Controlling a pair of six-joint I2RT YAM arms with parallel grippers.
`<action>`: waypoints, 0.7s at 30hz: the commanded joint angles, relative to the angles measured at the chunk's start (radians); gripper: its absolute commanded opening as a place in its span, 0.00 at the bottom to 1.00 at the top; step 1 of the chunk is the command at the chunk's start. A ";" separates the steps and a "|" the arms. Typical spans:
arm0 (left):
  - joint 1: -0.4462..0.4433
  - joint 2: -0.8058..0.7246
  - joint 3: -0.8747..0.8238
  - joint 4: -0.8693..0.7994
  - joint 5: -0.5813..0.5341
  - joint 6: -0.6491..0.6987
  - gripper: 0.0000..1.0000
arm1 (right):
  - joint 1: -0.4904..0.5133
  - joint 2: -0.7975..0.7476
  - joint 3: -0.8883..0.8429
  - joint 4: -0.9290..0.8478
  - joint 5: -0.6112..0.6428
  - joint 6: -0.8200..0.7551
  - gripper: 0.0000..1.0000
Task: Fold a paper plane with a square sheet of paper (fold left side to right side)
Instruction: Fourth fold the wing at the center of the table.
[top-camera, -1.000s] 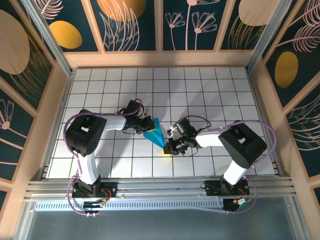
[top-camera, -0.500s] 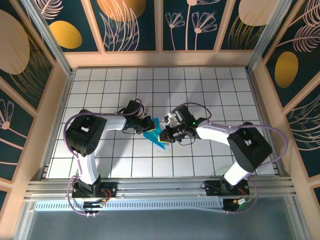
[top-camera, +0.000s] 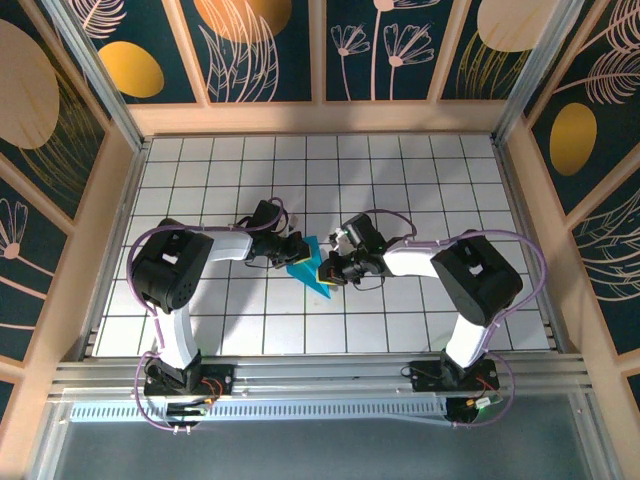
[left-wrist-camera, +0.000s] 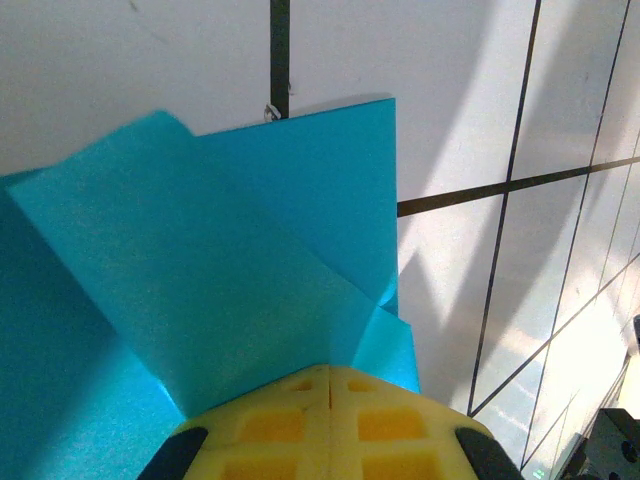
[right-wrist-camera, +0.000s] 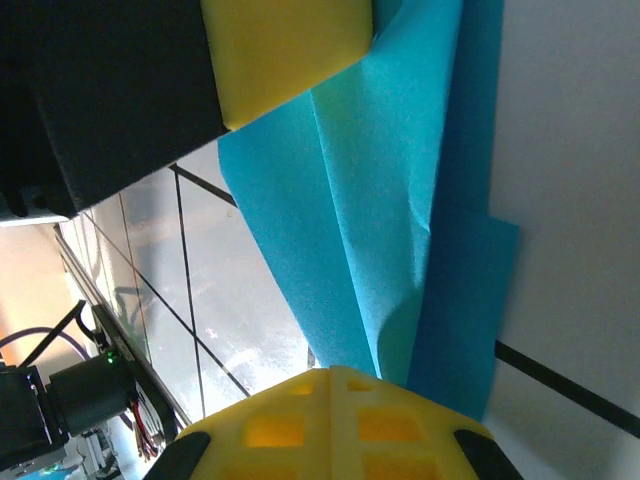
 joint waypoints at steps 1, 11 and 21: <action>0.000 0.042 -0.036 -0.130 -0.106 0.013 0.00 | -0.010 0.009 -0.021 0.058 -0.024 0.020 0.00; 0.000 0.041 -0.036 -0.131 -0.109 0.014 0.00 | -0.016 0.045 -0.001 0.000 -0.010 -0.021 0.00; 0.000 0.043 -0.035 -0.134 -0.109 0.013 0.00 | -0.008 0.067 -0.008 -0.021 0.004 -0.030 0.00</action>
